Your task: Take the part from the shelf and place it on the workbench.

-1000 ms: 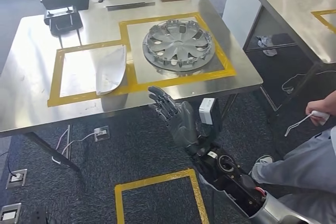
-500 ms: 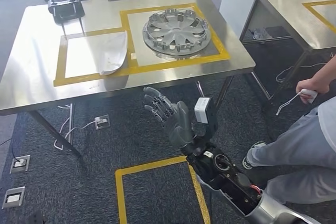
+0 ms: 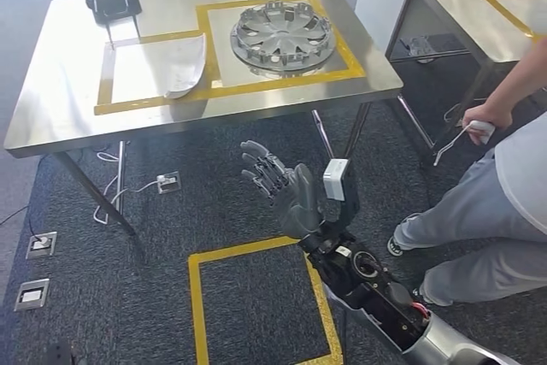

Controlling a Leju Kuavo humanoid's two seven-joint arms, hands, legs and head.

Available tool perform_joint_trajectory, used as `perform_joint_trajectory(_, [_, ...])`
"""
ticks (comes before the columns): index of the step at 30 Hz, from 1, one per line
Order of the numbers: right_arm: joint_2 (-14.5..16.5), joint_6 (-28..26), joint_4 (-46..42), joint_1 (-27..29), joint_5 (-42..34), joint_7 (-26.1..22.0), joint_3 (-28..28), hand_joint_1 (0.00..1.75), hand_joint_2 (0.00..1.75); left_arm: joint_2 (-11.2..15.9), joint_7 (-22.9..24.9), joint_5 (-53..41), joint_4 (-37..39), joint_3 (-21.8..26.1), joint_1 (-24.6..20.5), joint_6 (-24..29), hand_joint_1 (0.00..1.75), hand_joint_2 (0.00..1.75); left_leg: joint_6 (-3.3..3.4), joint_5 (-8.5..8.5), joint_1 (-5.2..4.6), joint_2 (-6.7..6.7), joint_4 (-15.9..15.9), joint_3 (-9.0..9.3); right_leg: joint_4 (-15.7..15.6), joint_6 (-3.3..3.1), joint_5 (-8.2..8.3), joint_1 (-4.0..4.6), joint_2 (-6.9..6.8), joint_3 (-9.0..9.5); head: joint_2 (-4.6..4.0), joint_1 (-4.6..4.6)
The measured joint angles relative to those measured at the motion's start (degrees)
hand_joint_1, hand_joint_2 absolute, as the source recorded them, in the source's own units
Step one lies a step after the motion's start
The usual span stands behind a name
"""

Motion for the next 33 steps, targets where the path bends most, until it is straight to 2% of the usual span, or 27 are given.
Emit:
perform_joint_trajectory(1, [0.09, 0.08, 0.09, -0.05, -0.05, 0.01, -0.01, 0.0, 0.0, 0.05, 0.04, 0.04, 0.0, 0.04, 0.03, 0.03, 0.0, 0.0, -0.29, -1.28, -0.02, -0.05, 0.69, -0.51, -0.33, -0.3, 0.84, -0.18, -0.15, -0.6, 0.0, -0.15])
perform_joint_trajectory(2, [0.21, 0.16, 0.22, -0.12, -0.11, 0.01, -0.01, 0.0, 0.0, 0.1, 0.09, 0.08, 0.0, 0.07, 0.06, 0.05, 0.0, 0.0, -0.5, -3.85, -0.02, -0.09, 2.63, -1.35, -0.56, -0.55, 1.77, -0.39, -0.31, -1.43, 0.0, -0.47])
perform_joint_trajectory(4, [0.49, 0.39, 0.52, -0.25, -0.29, 0.03, -0.02, 0.0, 0.0, 0.14, 0.16, 0.2, -0.01, 0.12, 0.05, 0.06, 0.0, 0.0, -0.91, -10.43, 0.15, -0.12, 9.72, -3.34, -0.42, -0.98, 3.33, -0.41, -0.42, -3.41, 0.0, -1.09])
perform_joint_trajectory(5, [0.6, 0.5, 0.69, -0.27, -0.39, 0.03, -0.02, 0.0, 0.0, 0.16, 0.16, 0.28, -0.01, 0.13, 0.04, 0.06, 0.0, 0.0, -1.12, -12.26, 0.22, -0.12, 13.62, -4.05, -0.25, -1.04, 4.1, -0.38, -0.44, -4.53, 0.0, -1.21])
perform_joint_trajectory(6, [0.68, 0.59, 0.88, -0.28, -0.49, 0.03, -0.02, 0.0, 0.0, 0.2, 0.15, 0.39, -0.02, 0.14, 0.05, 0.06, 0.0, 0.0, -1.32, -12.22, 0.27, -0.13, 16.61, -4.22, -0.07, -1.0, 4.83, -0.37, -0.46, -5.7, 0.0, -1.25])
perform_joint_trajectory(7, [0.73, 0.65, 1.06, -0.28, -0.55, 0.03, -0.02, 0.0, 0.0, 0.25, 0.13, 0.49, -0.02, 0.15, 0.05, 0.07, 0.0, 0.0, -1.47, -10.72, 0.32, -0.12, 18.13, -3.71, 0.16, -0.89, 5.51, -0.37, -0.47, -6.9, 0.0, -1.27])
perform_joint_trajectory(8, [0.75, 0.69, 1.2, -0.28, -0.6, 0.03, -0.02, 0.0, 0.0, 0.29, 0.09, 0.56, -0.02, 0.15, 0.04, 0.08, 0.0, 0.0, -1.53, -8.47, 0.37, -0.12, 17.92, -2.44, 0.42, -0.74, 6.13, -0.39, -0.48, -8.08, 0.0, -1.28])
perform_joint_trajectory(9, [0.77, 0.72, 1.31, -0.28, -0.61, 0.03, -0.02, 0.0, 0.0, 0.33, 0.04, 0.59, -0.02, 0.15, 0.02, 0.1, 0.0, 0.0, -1.52, -6.8, 0.41, -0.11, 15.84, -0.16, 0.81, -0.53, 6.72, -0.41, -0.48, -9.21, 0.0, -1.3])
perform_joint_trajectory(10, [0.82, 0.74, 1.37, -0.26, -0.61, 0.02, -0.02, 0.0, 0.0, 0.37, -0.02, 0.6, -0.02, 0.15, -0.03, 0.15, 0.0, 0.0, -1.45, -6.75, 0.36, -0.1, 11.94, 3.19, 1.27, -0.28, 7.17, -0.34, -0.46, -10.17, 0.0, -1.31])
perform_joint_trajectory(12, [0.92, 0.78, 1.42, -0.27, -0.61, -0.02, -0.06, 0.0, 0.0, 0.44, -0.2, 0.6, -0.02, 0.15, -0.17, 0.23, 0.0, 0.0, -0.65, -9.5, 0.12, -0.13, 3.14, 9.21, 2.17, 0.27, 8.07, -0.21, -0.53, -11.41, 0.0, -1.11])
perform_joint_trajectory(13, [0.96, 0.81, 1.44, -0.26, -0.61, -0.04, -0.08, 0.0, 0.0, 0.47, -0.31, 0.62, -0.02, 0.15, -0.18, 0.26, 0.0, 0.0, -0.16, -10.73, -0.07, -0.14, 0.41, 10.81, 2.34, 0.57, 8.52, -0.17, -0.57, -11.68, 0.0, -0.99])
perform_joint_trajectory(14, [0.96, 0.83, 1.47, -0.23, -0.61, -0.05, -0.09, 0.0, 0.0, 0.49, -0.41, 0.65, -0.02, 0.15, -0.1, 0.26, 0.0, 0.0, 0.46, -11.01, -0.14, -0.15, -0.74, 11.08, 2.37, 0.87, 8.98, -0.21, -0.61, -11.83, -0.01, -0.88])
perform_joint_trajectory(15, [0.96, 0.85, 1.53, -0.16, -0.61, -0.06, -0.1, 0.0, 0.0, 0.47, -0.48, 0.68, -0.02, 0.15, 0.02, 0.26, 0.0, 0.0, 0.94, -10.59, -0.12, -0.07, -0.63, 10.8, 2.48, 1.21, 9.02, -0.35, -0.53, -12.02, -0.01, -0.89])
perform_joint_trajectory(16, [0.96, 0.86, 1.6, -0.09, -0.61, -0.05, -0.11, 0.0, 0.0, 0.48, -0.53, 0.72, -0.02, 0.15, 0.15, 0.26, 0.0, 0.0, 1.42, -10.21, -0.05, 0.03, -0.62, 10.52, 3.34, 1.59, 8.23, -0.47, -0.41, -12.47, -0.01, -0.83])
perform_joint_trajectory(17, [0.96, 0.86, 1.66, -0.01, -0.61, -0.05, -0.14, 0.0, 0.0, 0.48, -0.58, 0.73, -0.02, 0.16, 0.24, 0.26, 0.0, 0.0, 1.87, -9.75, 0.06, 0.14, -0.67, 10.18, 5.44, 1.95, 6.53, -0.62, -0.29, -13.32, -0.01, -0.7])
perform_joint_trajectory(18, [0.96, 0.85, 1.73, 0.04, -0.61, -0.05, -0.17, 0.0, 0.0, 0.5, -0.64, 0.73, -0.02, 0.16, 0.28, 0.26, 0.0, 0.0, 2.14, -9.33, 0.11, 0.24, -0.66, 9.76, 8.82, 2.31, 4.09, -0.81, -0.17, -14.53, 0.0, -0.54])
perform_joint_trajectory(20, [0.96, 0.8, 1.87, 0.17, -0.54, -0.05, -0.19, 0.0, 0.0, 0.55, -0.75, 0.74, -0.02, 0.17, 0.4, 0.26, 0.0, 0.0, 2.28, -8.57, 0.09, 0.28, -0.61, 8.86, 16.95, 2.83, -0.48, -1.1, -0.12, -16.99, 0.0, -0.25])
perform_joint_trajectory(21, [0.96, 0.75, 1.95, 0.28, -0.49, -0.04, -0.19, 0.0, 0.0, 0.56, -0.79, 0.75, -0.02, 0.17, 0.5, 0.26, 0.0, 0.0, 2.21, -8.26, 0.08, 0.27, -0.58, 8.47, 19.42, 2.99, -1.5, -1.22, -0.13, -17.35, 0.0, -0.24])
perform_joint_trajectory(22, [0.96, 0.71, 2.01, 0.37, -0.45, -0.04, -0.19, 0.0, 0.0, 0.57, -0.82, 0.79, -0.02, 0.17, 0.61, 0.26, 0.0, 0.0, 2.12, -8.01, 0.09, 0.26, -0.54, 8.17, 19.64, 3.05, -1.4, -1.32, -0.13, -16.63, 0.0, -0.22])
perform_joint_trajectory(23, [0.96, 0.67, 2.04, 0.43, -0.48, -0.04, -0.21, 0.0, 0.0, 0.57, -0.84, 0.84, -0.02, 0.17, 0.71, 0.26, 0.0, 0.0, 2.0, -7.83, 0.11, 0.25, -0.49, 7.96, 17.57, 3.02, -0.34, -1.37, -0.13, -14.8, 0.0, -0.17])
perform_joint_trajectory(25, [0.96, 0.61, 2.07, 0.42, -0.62, -0.05, -0.34, 0.0, 0.0, 0.55, -0.89, 0.98, -0.02, 0.16, 0.79, 0.25, 0.0, 0.0, 1.7, -7.59, 0.14, 0.22, -0.44, 7.75, 9.33, 2.63, 2.55, -1.36, -0.05, -9.42, 0.0, -0.03])
perform_joint_trajectory(26, [0.96, 0.59, 2.07, 0.38, -0.69, -0.08, -0.43, 0.0, 0.0, 0.53, -0.91, 1.03, -0.02, 0.16, 0.76, 0.25, 0.0, 0.0, 1.48, -7.48, 0.09, 0.21, -0.36, 7.58, 5.76, 2.37, 3.38, -1.22, 0.02, -7.4, 0.0, -0.02])
perform_joint_trajectory(27, [0.96, 0.59, 2.08, 0.37, -0.73, -0.09, -0.5, 0.0, 0.0, 0.52, -0.93, 1.08, -0.02, 0.16, 0.73, 0.23, 0.0, 0.0, 1.2, -7.33, 0.02, 0.22, -0.28, 7.33, 3.49, 2.07, 3.64, -1.08, 0.08, -6.3, 0.0, -0.03])
perform_joint_trajectory(29, [0.96, 0.59, 2.11, 0.45, -0.75, -0.11, -0.57, 0.0, 0.0, 0.52, -0.96, 1.13, -0.02, 0.16, 0.7, 0.22, 0.0, 0.0, 0.51, -6.95, -0.08, 0.27, -0.25, 6.84, 2.4, 1.53, 3.51, -0.83, 0.13, -6.21, 0.0, -0.17])
perform_joint_trajectory(31, [1.03, 0.55, 2.12, 0.4, -0.75, -0.14, -0.69, 0.0, 0.0, 0.58, -0.96, 1.14, -0.02, 0.17, 0.69, 0.21, 0.0, 0.0, -0.16, -7.49, -0.05, 0.29, 0.44, 6.38, 1.94, 0.81, 3.92, -1.07, 0.03, -6.34, 0.0, -0.35])
perform_joint_trajectory(32, [1.08, 0.51, 2.13, 0.3, -0.75, -0.16, -0.77, 0.0, 0.0, 0.61, -0.96, 1.13, -0.02, 0.17, 0.66, 0.21, 0.0, 0.0, -0.38, -8.71, -0.05, 0.26, 2.15, 5.57, 1.7, 0.41, 4.19, -1.2, -0.02, -6.43, 0.0, -0.55])
perform_joint_trajectory(33, [1.14, 0.46, 2.15, 0.21, -0.74, -0.18, -0.82, 0.0, 0.0, 0.63, -0.97, 1.13, -0.02, 0.17, 0.66, 0.21, 0.0, 0.0, -0.52, -10.58, -0.02, 0.24, 5.21, 4.15, 1.52, 0.06, 4.44, -1.26, -0.09, -6.56, 0.0, -0.77])
